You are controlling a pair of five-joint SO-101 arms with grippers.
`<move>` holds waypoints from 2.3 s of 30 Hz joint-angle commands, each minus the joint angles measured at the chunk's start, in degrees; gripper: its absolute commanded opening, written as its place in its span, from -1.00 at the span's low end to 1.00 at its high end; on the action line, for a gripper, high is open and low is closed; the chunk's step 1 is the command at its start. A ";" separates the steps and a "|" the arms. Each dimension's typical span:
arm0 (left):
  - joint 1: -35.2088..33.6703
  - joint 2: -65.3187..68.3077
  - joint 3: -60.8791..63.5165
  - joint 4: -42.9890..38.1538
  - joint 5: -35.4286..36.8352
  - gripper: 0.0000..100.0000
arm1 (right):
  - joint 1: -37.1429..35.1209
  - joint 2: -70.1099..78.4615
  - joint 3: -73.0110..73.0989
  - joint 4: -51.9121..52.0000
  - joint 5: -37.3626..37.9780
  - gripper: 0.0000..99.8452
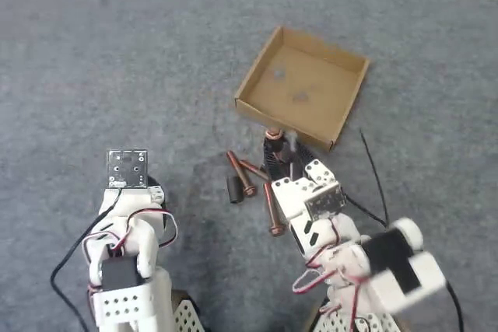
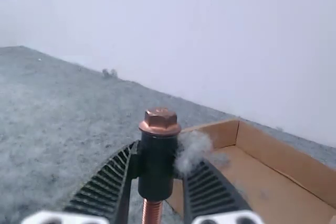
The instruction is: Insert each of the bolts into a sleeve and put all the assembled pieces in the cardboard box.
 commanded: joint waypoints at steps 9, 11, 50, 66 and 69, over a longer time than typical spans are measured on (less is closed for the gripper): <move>-0.35 0.97 -0.48 0.26 -0.62 -0.98 | 7.25 -39.08 -8.35 53.67 0.70 -0.99; -0.35 0.97 -0.48 0.26 -0.62 -0.98 | 9.54 -44.62 -13.36 67.12 0.70 -0.99; -0.35 0.97 -0.48 0.00 -0.62 -0.98 | 20.88 25.10 -103.65 129.27 -1.41 -0.99; -0.35 0.97 -0.48 -0.09 -0.70 -0.98 | 21.93 33.80 -123.08 147.47 -1.58 -0.79; -0.35 0.97 -0.48 -0.09 -0.70 -0.98 | 22.46 30.02 -122.99 149.93 -1.67 -0.99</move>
